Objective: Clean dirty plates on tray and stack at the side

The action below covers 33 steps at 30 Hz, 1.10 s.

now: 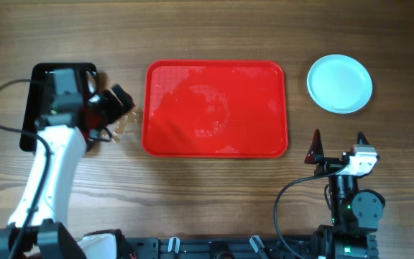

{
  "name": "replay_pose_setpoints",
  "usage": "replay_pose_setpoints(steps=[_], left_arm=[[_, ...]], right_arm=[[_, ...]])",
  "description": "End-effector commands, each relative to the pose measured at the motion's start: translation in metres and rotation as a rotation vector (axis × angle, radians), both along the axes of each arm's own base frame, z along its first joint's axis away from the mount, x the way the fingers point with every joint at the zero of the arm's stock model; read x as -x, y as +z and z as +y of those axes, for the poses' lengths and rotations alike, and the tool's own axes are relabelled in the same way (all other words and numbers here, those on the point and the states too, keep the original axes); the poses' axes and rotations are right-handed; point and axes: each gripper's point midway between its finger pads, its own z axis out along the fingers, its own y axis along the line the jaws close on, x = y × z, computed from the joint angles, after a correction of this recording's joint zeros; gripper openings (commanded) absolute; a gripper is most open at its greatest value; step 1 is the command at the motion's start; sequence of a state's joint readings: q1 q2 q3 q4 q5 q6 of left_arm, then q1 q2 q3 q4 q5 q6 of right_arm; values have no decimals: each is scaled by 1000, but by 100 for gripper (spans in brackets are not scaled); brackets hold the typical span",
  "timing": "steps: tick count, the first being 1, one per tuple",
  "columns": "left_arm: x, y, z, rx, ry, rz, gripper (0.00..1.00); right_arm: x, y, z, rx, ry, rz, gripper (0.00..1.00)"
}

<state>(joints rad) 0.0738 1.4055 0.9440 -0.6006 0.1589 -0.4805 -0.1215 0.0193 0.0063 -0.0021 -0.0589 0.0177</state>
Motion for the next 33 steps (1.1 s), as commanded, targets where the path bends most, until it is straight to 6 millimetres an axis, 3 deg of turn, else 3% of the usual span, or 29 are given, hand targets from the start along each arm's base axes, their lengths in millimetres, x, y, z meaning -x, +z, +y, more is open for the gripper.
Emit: replay_pose_setpoints(steps=[1,8,22,33], left_arm=[[12,2,-20,9,-58,-80,100],[30,3,-23,4,-70,-177,100],[75,30,-24,-7,-72,-372,100],[86,22,-24,-46,-119,-378,100]], right_arm=[[1,3,-1,-8,-5,-17,100],[1,3,-1,-7,-5,-16,100],[1,3,-1,-7,-5,-16,100],[1,3,-1,-8,-5,-17,100]])
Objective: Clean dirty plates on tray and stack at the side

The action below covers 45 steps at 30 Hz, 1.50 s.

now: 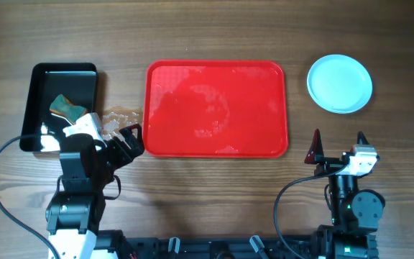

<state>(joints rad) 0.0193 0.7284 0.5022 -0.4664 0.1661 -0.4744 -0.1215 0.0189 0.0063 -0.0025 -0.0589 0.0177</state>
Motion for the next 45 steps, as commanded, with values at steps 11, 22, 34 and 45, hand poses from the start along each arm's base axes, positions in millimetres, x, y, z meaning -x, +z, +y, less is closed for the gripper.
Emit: replay_pose_setpoints(steps=[11,22,34,45], left_arm=[[10,-4,-10,-108,-106,-315,100],[15,29,-26,-197,-203,-563,100],[16,43,-10,-255,-130,-620,100],[14,37,-2,-268,-85,-707,100]], right_arm=[[1,3,-1,-8,-5,-17,100],[1,3,-1,-8,-5,-17,100],[1,3,-1,-7,-5,-16,100],[1,3,-1,-8,-5,-17,100]])
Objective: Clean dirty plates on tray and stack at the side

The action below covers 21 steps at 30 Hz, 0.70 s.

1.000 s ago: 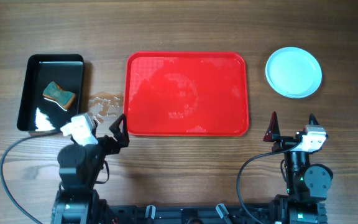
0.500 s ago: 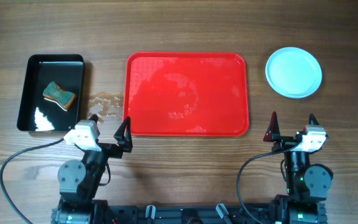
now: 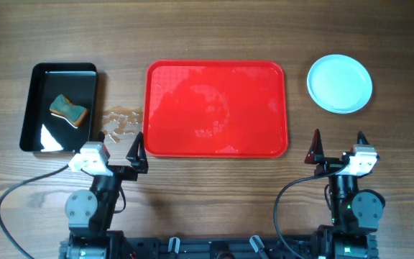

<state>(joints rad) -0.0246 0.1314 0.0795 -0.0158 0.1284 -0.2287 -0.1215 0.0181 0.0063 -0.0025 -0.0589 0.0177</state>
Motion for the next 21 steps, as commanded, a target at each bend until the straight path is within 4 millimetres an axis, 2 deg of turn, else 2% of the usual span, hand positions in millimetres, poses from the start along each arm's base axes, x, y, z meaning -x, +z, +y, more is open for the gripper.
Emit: replay_pose_setpoints(steps=[1,10,16,21], left_arm=[[1,-5,3,-19,16,-61,100],[3,1,17,-21,74,-90,100],[3,-21,26,-23,117,1,100],[3,-21,25,-59,112,-2,100]], right_arm=[[1,3,-1,-7,-5,-16,100],[1,3,-1,-8,-5,-16,99],[1,3,-1,-8,-5,-16,100],[1,3,-1,-7,-5,-16,100]])
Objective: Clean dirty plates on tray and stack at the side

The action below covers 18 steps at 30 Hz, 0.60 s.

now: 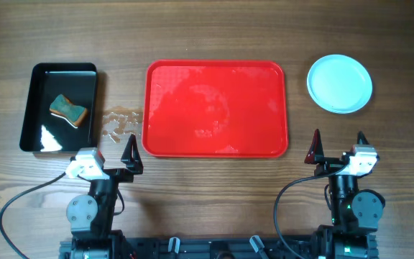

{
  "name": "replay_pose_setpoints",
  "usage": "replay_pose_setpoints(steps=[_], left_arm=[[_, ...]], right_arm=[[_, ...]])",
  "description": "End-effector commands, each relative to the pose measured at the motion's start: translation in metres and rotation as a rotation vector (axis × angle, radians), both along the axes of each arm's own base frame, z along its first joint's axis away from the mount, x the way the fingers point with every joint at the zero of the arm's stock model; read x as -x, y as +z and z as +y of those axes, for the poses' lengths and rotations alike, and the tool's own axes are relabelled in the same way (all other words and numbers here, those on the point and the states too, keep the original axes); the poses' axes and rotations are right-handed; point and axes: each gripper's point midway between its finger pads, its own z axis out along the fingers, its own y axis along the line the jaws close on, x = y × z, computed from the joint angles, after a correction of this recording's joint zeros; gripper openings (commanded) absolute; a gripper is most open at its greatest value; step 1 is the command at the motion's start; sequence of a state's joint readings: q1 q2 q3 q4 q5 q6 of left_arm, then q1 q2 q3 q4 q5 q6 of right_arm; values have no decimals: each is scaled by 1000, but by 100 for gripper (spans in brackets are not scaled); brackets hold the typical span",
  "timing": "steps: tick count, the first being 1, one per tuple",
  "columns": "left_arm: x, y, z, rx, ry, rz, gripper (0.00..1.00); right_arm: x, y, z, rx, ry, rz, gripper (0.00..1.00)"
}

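The red tray [214, 108] lies mid-table with wet streaks on it and no plate on it. A white plate [339, 83] sits on the wood to the tray's right. My left gripper [108, 155] rests low near the front edge, left of the tray's front corner, open and holding nothing. My right gripper [338, 146] stands open below the plate, also holding nothing. A green-and-tan sponge [68, 109] lies in the black tub [29, 108] at the left.
Water drops [121, 121] spot the wood between the tub and the tray. Cables trail from both arm bases along the front edge.
My left gripper has shifted slightly left and toward the front edge. The sponge, tray, plate and right arm have not moved.
At first my left gripper was over the black tub, covering its inside. Then the sponge lay in the tub and the gripper stood off its front right corner. After that the left arm was folded back near the front edge, where it rests now.
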<state>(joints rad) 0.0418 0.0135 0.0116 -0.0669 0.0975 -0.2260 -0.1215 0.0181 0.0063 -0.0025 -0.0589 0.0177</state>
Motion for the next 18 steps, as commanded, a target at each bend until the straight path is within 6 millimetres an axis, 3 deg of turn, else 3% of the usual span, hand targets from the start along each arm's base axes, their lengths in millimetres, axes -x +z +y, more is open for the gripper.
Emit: replay_pose_setpoints(steps=[1,18], left_arm=[[0,-2,3,-77,11,-1,100],[0,-3,4,-146,13,-1,100]], right_arm=[[1,3,-1,-8,-5,-16,100],[1,3,-1,-7,-5,-16,100]])
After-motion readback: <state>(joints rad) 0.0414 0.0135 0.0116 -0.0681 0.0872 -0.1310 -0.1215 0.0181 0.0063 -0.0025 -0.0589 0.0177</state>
